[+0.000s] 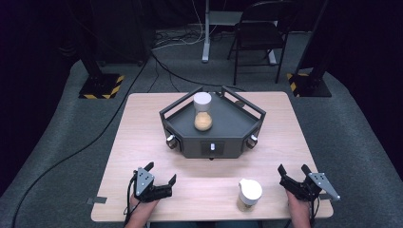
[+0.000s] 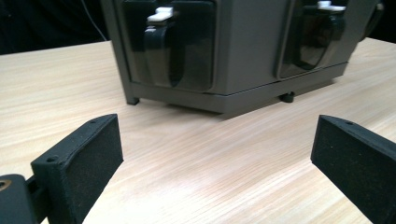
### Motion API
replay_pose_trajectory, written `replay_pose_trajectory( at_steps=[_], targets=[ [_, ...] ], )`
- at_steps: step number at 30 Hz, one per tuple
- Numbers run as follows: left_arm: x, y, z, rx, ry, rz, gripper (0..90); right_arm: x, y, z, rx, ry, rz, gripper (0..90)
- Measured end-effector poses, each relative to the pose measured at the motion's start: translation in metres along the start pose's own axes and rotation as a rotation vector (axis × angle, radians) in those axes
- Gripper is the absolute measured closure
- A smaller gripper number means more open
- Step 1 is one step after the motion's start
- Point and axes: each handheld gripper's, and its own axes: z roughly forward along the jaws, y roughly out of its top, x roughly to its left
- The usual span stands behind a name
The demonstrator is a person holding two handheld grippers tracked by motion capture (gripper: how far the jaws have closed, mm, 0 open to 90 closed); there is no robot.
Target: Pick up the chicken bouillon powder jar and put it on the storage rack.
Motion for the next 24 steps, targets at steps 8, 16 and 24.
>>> replay_pose_trajectory(
  at_steps=[8,16,24],
  targets=[
    [0.003,-0.006,0.000,0.002,0.046,-0.062,1.5,-0.001,0.000,0.000,0.002,0.002,0.002,0.0],
    [-0.001,-0.010,-0.002,-0.018,0.055,-0.044,1.5,-0.001,0.000,0.000,0.001,0.003,0.004,0.0],
    [-0.001,-0.012,-0.002,-0.029,0.058,-0.047,1.2,0.000,0.001,0.000,0.004,0.002,-0.001,0.0]
  ],
)
